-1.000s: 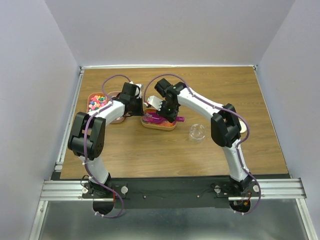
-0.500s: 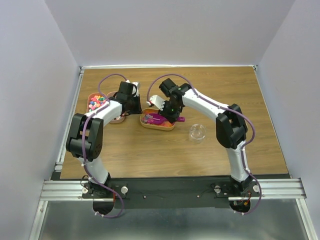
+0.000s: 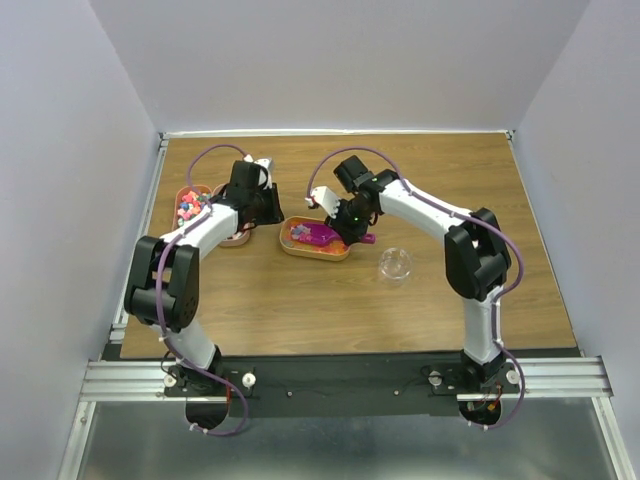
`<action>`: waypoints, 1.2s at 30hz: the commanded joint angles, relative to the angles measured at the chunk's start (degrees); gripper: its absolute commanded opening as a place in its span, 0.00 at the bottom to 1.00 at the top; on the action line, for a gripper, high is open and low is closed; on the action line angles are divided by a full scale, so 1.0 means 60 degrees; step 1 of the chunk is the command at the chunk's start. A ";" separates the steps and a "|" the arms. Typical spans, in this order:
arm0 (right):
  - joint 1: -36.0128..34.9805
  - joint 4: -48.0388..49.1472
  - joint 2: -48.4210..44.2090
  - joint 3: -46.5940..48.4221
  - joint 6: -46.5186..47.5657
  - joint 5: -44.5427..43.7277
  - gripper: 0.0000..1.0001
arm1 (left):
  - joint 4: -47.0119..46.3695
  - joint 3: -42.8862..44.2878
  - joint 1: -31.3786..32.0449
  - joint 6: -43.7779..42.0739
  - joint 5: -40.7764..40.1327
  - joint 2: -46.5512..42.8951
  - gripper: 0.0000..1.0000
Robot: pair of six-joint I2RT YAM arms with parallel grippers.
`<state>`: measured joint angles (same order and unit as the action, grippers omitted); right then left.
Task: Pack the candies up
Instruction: Scoop the fake candies from the storage box.
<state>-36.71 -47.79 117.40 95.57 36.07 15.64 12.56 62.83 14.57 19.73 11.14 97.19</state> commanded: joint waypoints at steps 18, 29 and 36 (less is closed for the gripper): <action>0.0347 0.1534 -0.1593 -0.1060 -0.0138 0.1026 0.01 | -0.1858 -0.1082 -0.0289 0.0052 -0.1300 -0.2692 0.56; 0.0435 0.1505 -0.3246 -0.2216 -0.1351 0.0441 0.01 | -0.2252 -0.1301 -0.0275 -0.0109 -0.0728 -0.3102 0.57; 0.0435 0.1505 -0.4346 -0.3198 -0.2642 0.0090 0.01 | -0.2371 -0.1389 -0.0085 -0.0298 -0.0494 -0.3292 0.57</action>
<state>-34.39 -39.62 95.48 79.75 26.83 18.48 0.60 55.35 13.15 19.62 6.28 79.42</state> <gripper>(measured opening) 0.341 0.569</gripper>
